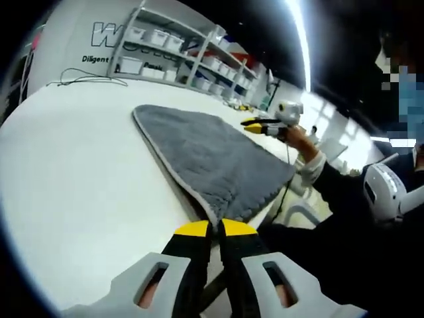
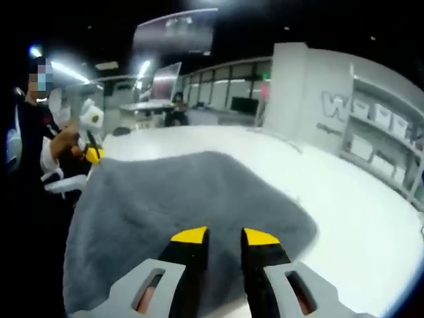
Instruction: Open the folded towel by lifting each exposed corner and separating the folded layers until the towel lies flat within the target outline without major curled edges
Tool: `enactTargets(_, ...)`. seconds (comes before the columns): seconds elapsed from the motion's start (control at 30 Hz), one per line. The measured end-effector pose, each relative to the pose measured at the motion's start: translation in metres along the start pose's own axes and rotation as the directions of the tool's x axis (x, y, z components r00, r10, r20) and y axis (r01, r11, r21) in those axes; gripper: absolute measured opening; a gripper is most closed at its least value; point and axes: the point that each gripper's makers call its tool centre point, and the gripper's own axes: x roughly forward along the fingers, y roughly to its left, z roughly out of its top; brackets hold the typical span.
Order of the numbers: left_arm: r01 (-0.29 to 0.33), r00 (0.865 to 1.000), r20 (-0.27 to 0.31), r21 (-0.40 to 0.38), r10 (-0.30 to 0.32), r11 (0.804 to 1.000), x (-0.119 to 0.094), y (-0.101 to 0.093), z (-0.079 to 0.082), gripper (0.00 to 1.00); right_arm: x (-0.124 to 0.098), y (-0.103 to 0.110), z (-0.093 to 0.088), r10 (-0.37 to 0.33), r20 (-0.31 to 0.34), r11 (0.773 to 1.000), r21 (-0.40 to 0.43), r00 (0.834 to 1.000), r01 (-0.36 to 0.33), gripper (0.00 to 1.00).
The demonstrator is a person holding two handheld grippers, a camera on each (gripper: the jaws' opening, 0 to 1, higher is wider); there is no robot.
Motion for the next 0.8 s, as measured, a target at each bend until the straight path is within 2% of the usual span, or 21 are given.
enactTargets(0.2, 0.001, 1.000, 0.003, -0.028, -0.001, 1.000, 0.002, -0.001, -0.004, 0.05, 0.013, 0.000, 0.013, 0.035, 0.014, 0.999, -0.035, 0.999, -0.035, 0.13)
enactTargets(0.43, 0.003, 1.000, 0.025, -0.075, -0.001, 0.997, 0.000, 0.002, -0.002, 0.05, 0.021, -0.002, 0.022, 0.068, -0.003, 0.995, -0.068, 0.998, -0.068, 0.12)
enactTargets(0.57, -0.018, 0.999, 0.031, -0.026, 0.019, 1.000, 0.000, 0.002, -0.001, 0.05, 0.018, -0.018, 0.031, 0.064, -0.006, 0.994, -0.089, 0.998, -0.064, 0.11)
enactTargets(0.63, -0.028, 0.999, 0.044, 0.007, 0.028, 1.000, -0.001, 0.003, 0.001, 0.05, 0.016, -0.033, 0.037, 0.063, -0.011, 0.993, -0.103, 0.998, -0.064, 0.10)
enactTargets(0.8, -0.022, 0.998, 0.056, 0.012, 0.021, 1.000, -0.004, 0.005, 0.003, 0.05, 0.012, -0.065, 0.044, 0.058, -0.047, 0.989, -0.131, 0.997, -0.063, 0.10)
